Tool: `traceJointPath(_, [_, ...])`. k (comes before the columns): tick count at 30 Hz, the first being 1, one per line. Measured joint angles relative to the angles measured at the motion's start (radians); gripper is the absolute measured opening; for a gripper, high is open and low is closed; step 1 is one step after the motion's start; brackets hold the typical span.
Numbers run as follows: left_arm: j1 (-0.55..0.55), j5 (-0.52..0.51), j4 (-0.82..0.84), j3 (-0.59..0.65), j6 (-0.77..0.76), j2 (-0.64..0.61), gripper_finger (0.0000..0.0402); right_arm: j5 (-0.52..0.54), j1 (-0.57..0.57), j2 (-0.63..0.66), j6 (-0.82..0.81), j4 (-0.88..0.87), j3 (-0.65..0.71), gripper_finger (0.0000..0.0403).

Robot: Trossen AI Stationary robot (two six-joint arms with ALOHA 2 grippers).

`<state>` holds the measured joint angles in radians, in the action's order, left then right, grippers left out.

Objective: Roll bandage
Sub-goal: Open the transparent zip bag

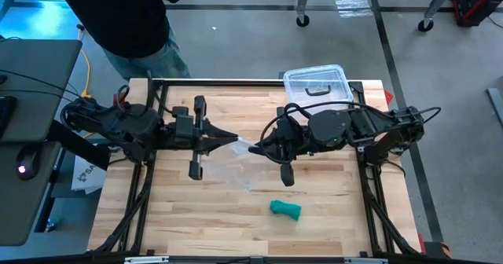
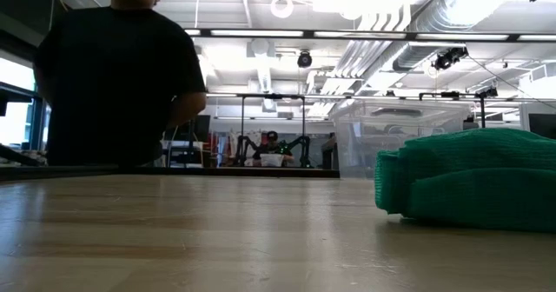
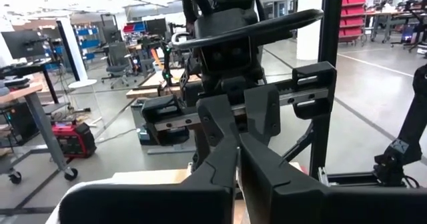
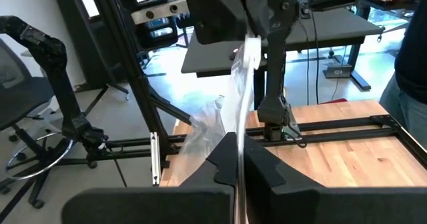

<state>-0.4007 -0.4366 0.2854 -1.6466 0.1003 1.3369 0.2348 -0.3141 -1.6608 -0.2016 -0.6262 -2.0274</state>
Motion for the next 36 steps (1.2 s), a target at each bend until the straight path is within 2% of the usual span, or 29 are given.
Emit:
traceJointPath(9, [0.000,0.028,0.000,0.000,-0.001,0.000,0.0001,0.001,0.000,0.000,0.000,0.000,0.000,0.0000])
traceJointPath(12, [0.000,0.044,0.002,0.000,-0.002,0.000,0.0001,0.034,0.000,0.000,0.014,-0.001,0.000,0.0008])
traceJointPath(15, [0.000,0.045,0.009,0.000,-0.011,0.000,0.0001,0.047,0.000,0.002,0.054,0.012,0.000,0.0039])
traceJointPath(21, [0.000,0.038,0.016,0.000,-0.018,0.000,0.0001,0.045,0.002,0.004,0.099,0.094,0.000,0.0137])
traceJointPath(24, [0.000,0.035,0.033,0.000,-0.021,0.000,0.0001,0.057,0.002,0.002,0.106,0.123,0.000,0.0163])
traceJointPath(30, [0.008,0.034,0.060,0.000,-0.052,0.000,0.0000,0.057,0.007,-0.031,0.157,0.160,0.000,0.0164])
traceJointPath(36, [0.011,0.034,0.061,0.000,-0.063,0.001,0.0000,0.054,0.007,-0.058,0.158,0.217,0.000,0.0124])
